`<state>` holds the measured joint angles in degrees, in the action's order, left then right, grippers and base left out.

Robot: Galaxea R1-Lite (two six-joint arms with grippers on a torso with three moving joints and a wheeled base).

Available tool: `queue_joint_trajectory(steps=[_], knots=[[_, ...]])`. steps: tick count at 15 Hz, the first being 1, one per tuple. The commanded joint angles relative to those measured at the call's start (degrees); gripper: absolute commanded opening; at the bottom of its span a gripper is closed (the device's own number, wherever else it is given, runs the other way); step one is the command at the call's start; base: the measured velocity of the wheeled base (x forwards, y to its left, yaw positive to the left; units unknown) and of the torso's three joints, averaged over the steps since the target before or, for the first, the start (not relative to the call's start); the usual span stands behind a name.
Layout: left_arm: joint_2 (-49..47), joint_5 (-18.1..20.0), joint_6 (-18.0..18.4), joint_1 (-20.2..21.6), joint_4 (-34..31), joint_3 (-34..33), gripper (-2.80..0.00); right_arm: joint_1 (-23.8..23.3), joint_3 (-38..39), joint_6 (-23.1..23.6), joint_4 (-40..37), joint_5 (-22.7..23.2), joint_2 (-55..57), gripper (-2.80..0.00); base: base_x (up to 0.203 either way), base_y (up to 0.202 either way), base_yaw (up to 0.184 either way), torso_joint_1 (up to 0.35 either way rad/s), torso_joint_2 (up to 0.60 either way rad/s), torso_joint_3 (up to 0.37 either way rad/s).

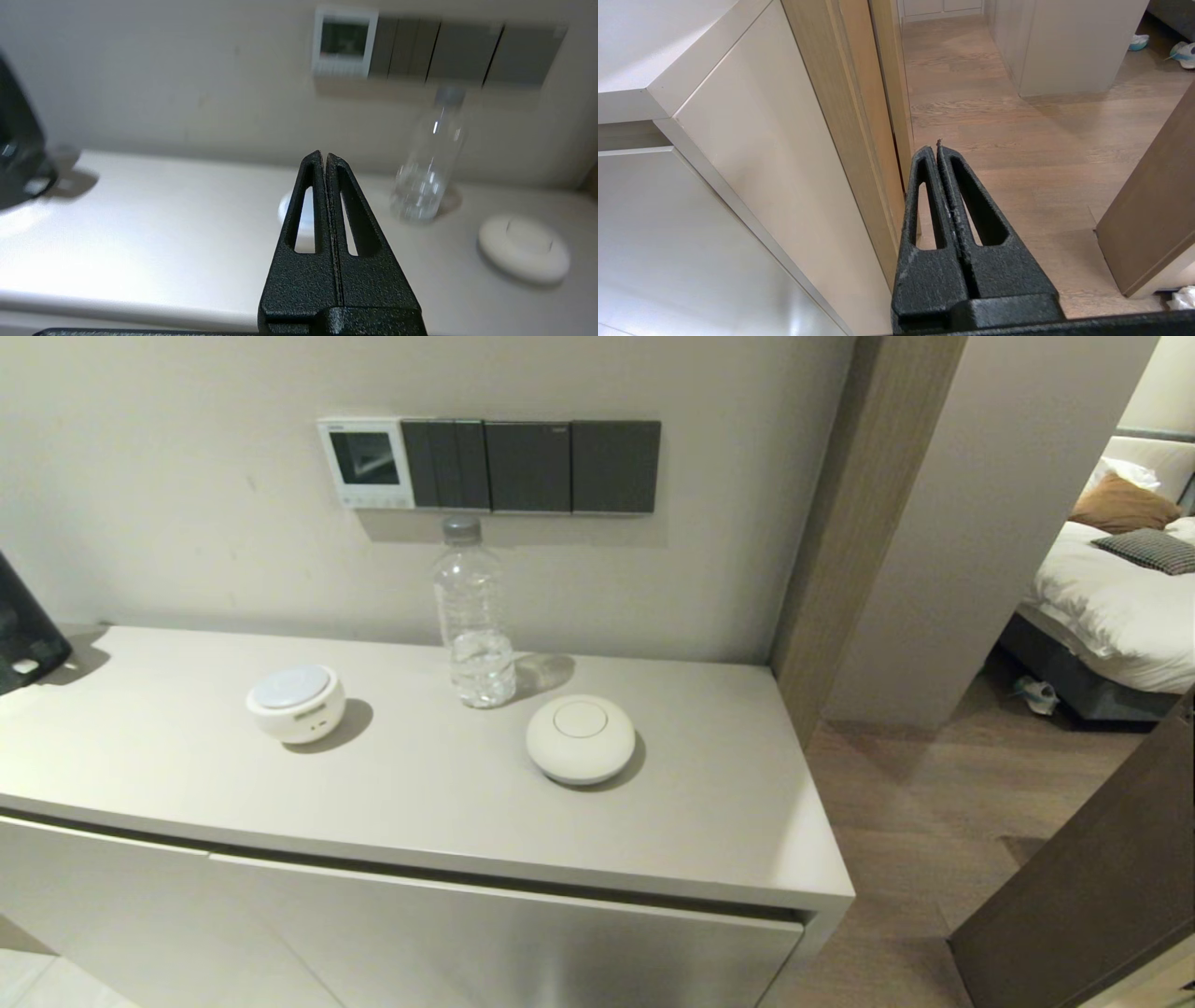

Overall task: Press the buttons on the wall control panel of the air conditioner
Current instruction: Turn on the central air conditioner

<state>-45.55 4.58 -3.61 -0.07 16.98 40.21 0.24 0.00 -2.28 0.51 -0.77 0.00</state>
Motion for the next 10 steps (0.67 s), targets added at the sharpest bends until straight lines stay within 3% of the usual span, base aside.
queue_joint_trajectory(steps=[1,4,10], knots=[[-13.38,0.78,-1.4,-0.1,0.62,8.46,-2.8,0.02,0.18,-0.01,0.02,-0.02,0.0,-2.8,0.0,0.0,0.0,0.0,0.0,0.0],[-21.99,1.64,-3.71,-2.16,1.04,14.72,-2.8,0.02,0.18,-0.01,0.02,-0.02,0.0,-2.8,0.0,0.0,0.0,0.0,0.0,0.0],[-37.39,2.0,-9.69,-10.81,1.18,30.08,-2.8,0.02,0.18,-0.01,0.02,-0.02,0.0,-2.8,0.0,0.0,0.0,0.0,0.0,0.0]])
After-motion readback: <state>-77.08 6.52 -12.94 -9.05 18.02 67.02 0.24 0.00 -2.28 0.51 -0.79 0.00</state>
